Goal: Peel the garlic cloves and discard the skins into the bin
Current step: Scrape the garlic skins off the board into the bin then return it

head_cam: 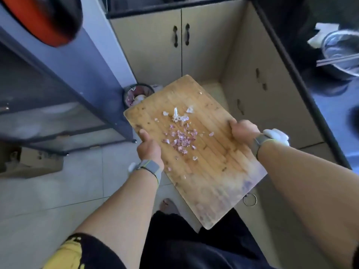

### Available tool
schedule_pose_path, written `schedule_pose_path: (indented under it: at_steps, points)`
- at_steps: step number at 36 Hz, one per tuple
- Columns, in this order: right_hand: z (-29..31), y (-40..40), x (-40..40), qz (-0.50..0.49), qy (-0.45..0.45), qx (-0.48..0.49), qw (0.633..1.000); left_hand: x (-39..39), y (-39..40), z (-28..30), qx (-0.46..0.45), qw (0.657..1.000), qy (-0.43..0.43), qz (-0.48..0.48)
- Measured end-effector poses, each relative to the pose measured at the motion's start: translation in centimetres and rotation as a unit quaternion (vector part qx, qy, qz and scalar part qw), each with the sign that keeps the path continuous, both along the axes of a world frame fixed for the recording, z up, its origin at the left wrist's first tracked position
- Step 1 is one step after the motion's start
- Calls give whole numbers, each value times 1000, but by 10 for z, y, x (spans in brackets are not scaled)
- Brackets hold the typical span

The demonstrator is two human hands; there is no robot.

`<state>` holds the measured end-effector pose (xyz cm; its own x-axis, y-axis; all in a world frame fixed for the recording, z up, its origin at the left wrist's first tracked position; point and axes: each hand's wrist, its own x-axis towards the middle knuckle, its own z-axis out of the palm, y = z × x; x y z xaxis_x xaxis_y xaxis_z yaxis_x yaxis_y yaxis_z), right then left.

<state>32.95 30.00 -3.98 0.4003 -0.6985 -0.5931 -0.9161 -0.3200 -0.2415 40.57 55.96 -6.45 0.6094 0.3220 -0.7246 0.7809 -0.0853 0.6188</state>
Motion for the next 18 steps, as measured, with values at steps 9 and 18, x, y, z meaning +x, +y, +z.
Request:
schedule_pose_path:
  at_steps: [9, 18]
  points:
    - [-86, -13, 181, 32, 14, 44, 998, 136, 5, -103, 1, 998, 45, 36]
    - [-214, -42, 364, 116, 59, 136, 982, 288, -17, -230, 28, 992, 90, 89]
